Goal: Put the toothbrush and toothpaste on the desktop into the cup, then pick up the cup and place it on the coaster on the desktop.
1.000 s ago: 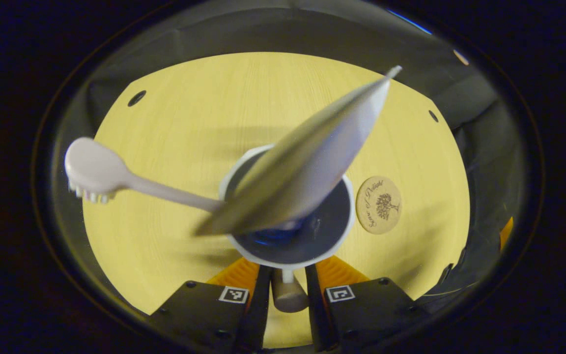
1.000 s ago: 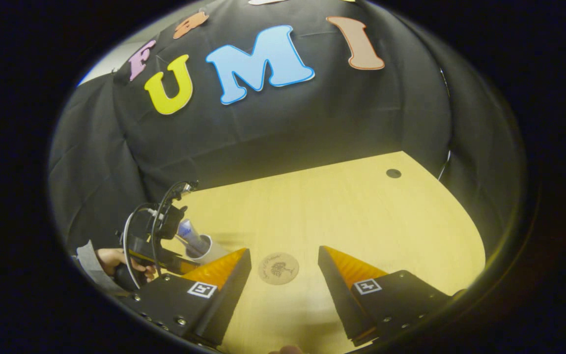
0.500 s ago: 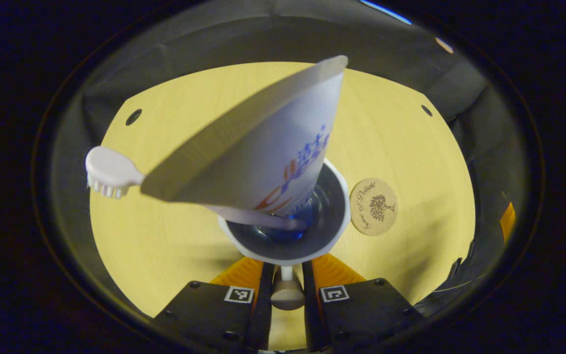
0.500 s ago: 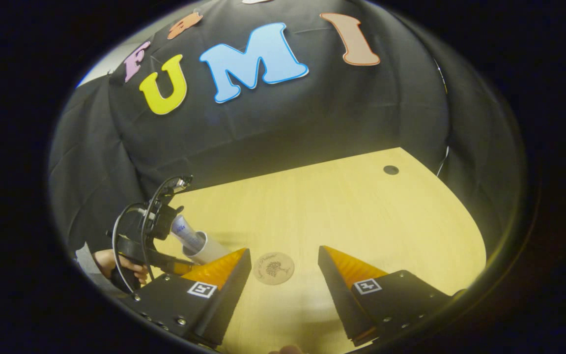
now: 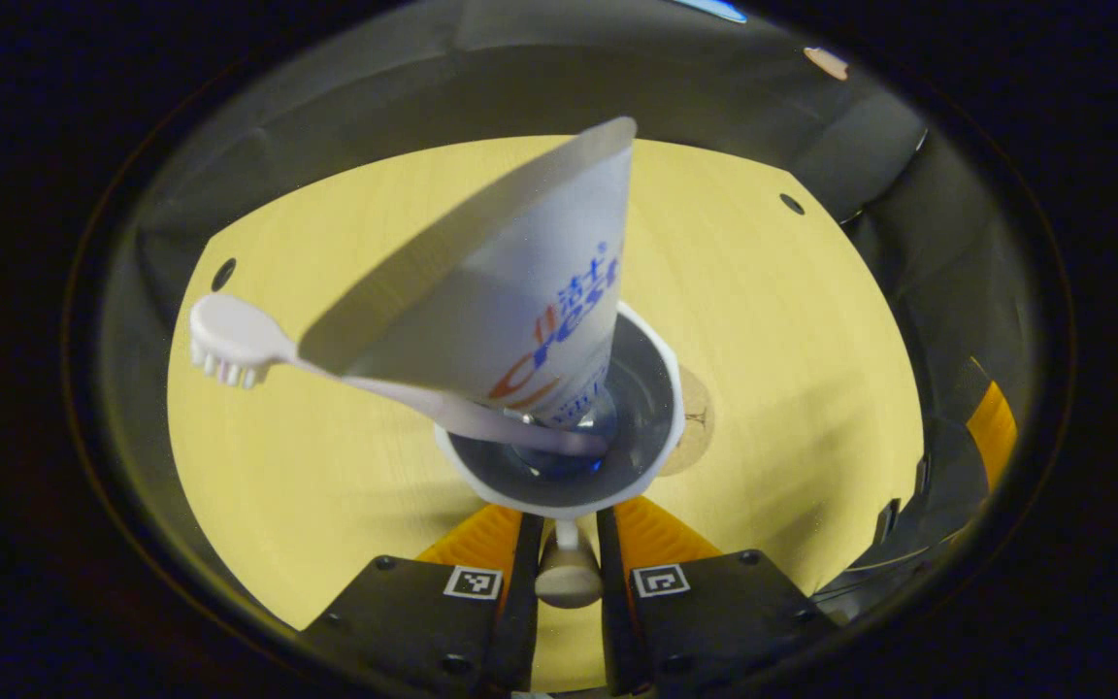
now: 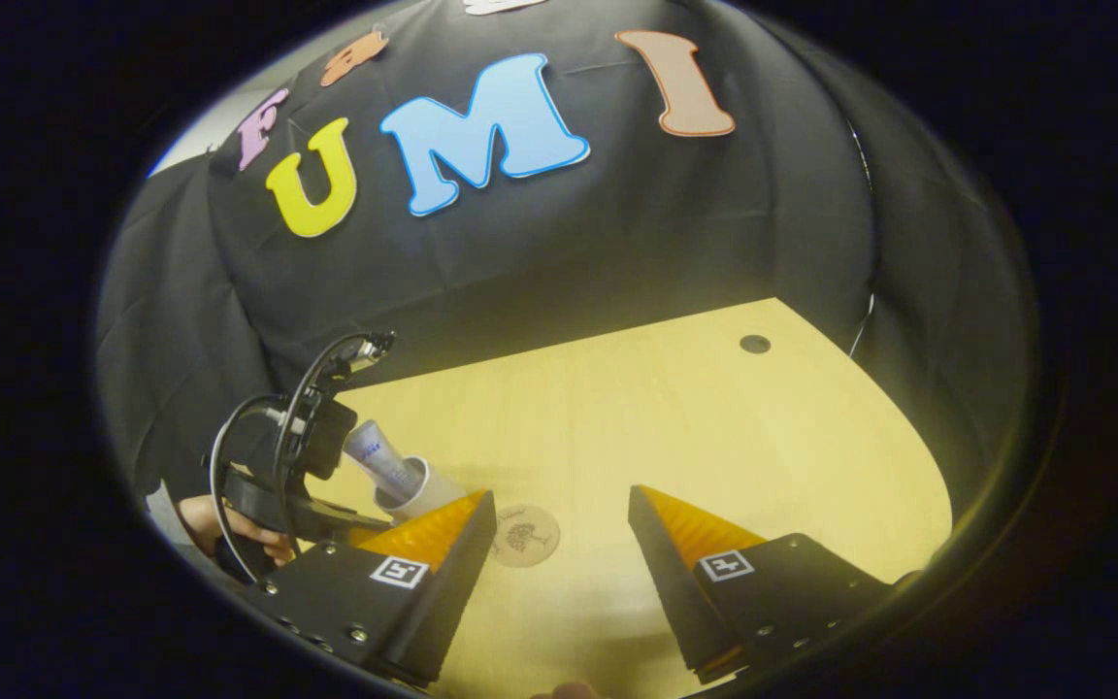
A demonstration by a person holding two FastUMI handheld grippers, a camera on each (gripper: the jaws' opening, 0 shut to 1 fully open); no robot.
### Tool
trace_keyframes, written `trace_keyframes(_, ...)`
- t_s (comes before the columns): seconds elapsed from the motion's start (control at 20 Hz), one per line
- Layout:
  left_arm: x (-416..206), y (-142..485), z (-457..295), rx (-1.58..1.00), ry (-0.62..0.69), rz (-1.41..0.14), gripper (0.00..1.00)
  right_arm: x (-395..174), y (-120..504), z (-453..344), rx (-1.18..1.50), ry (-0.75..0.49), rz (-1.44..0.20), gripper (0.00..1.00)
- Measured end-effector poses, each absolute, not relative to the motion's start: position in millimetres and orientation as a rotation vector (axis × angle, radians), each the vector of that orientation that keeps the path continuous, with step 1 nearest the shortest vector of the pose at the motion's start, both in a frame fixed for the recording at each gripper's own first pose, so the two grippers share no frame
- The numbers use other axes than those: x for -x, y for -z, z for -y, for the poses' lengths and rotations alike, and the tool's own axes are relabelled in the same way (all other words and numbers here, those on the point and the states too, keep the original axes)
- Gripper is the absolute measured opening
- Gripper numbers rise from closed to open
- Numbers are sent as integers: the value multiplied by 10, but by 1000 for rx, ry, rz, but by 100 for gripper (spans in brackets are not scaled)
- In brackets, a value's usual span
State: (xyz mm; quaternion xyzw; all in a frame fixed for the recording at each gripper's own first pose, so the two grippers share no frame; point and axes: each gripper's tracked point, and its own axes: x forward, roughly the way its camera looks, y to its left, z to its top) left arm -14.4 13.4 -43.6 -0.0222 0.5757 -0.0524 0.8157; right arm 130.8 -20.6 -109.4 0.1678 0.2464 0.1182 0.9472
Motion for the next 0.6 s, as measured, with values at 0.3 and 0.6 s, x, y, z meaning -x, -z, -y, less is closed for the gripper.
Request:
trace_keyframes(0.3,77,458,256,19,152,-1225,34,-1291,1141,355,-341,-234,-511,86)
trace_keyframes(0.6,45,443,324,31,142,-1216,34,-1299,1186,429,-344,-240,-518,86)
